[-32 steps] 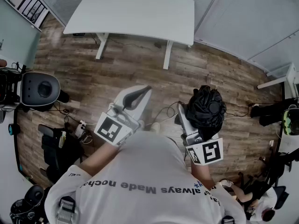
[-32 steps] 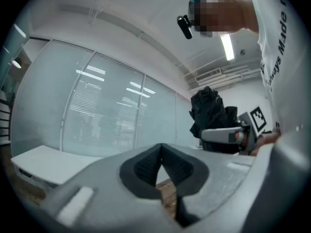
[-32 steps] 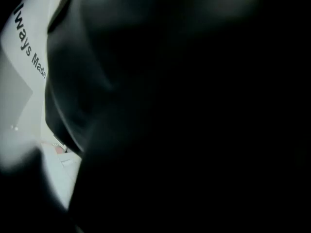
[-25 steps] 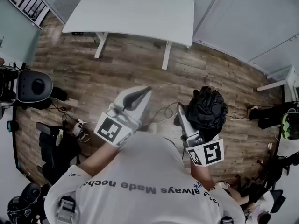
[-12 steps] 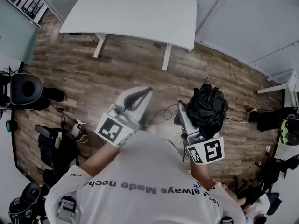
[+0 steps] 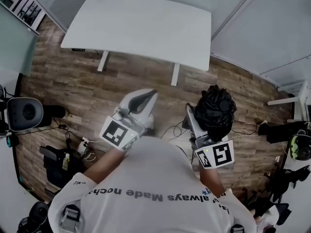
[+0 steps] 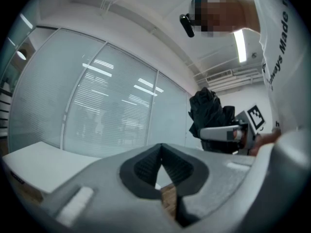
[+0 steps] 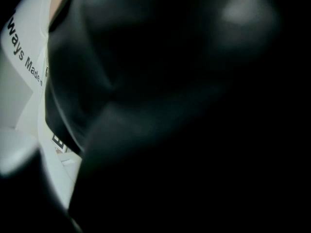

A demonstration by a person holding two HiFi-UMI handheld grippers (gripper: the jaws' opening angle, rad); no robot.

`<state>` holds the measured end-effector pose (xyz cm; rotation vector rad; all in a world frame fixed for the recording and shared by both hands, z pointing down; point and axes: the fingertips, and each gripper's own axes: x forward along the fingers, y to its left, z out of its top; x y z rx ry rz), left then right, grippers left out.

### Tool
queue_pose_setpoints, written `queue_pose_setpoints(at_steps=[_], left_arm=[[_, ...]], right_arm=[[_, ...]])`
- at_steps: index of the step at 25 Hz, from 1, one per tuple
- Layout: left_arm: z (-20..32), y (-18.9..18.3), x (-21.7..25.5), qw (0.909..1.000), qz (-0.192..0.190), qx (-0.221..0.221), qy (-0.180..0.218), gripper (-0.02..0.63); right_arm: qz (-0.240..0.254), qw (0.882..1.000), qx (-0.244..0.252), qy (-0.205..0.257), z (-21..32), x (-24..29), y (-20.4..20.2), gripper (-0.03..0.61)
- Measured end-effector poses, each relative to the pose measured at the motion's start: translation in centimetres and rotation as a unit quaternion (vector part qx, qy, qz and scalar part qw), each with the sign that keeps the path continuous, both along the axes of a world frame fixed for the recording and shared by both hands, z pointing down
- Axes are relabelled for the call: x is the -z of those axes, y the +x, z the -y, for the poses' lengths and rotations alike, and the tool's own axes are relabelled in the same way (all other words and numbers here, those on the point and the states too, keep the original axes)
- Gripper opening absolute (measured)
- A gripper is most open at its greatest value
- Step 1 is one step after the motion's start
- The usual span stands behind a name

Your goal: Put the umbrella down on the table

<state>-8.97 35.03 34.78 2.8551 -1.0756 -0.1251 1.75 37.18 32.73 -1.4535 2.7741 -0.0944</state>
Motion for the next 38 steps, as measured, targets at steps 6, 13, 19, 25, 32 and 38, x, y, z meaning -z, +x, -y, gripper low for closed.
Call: queue_pose_setpoints(at_steps=[6, 13, 19, 25, 32, 38], left_arm=[[6.6, -3.7, -0.1, 1.0, 0.005, -0.002, 0.001, 0.003], [11.4, -4.9, 0.0, 1.0, -0.002, 0.002, -0.001, 0.003], [16.4, -4.2, -0.9, 1.0, -0.002, 0.007, -0.003, 0.003], [23.1, -1.8, -0.7, 0.9999, -0.002, 0.01, -0.002, 0.003], [34.0, 3.4, -0.1, 1.0, 0.005, 0.008, 0.004, 0.003], [41.9, 8.1, 0.4, 1.0, 0.005, 0.004, -0.002, 0.003]], right_arm=[[0.006, 1.0, -0.005, -0.008, 6.3, -0.2, -3.3, 0.242], [-0.001, 1.0, -0.004, -0.018, 11.1, -0.5, -4.3, 0.242], [0.004, 1.0, -0.001, -0.018, 16.2, -1.1, -3.6, 0.242], [0.009, 1.0, 0.003, -0.015, 23.0, -1.2, -1.1, 0.242], [0.01, 1.0, 0.003, -0.013, 33.9, -0.8, 4.5, 0.242], [0.012, 1.0, 0.007, -0.012, 41.6, -0.2, 8.7, 0.242]])
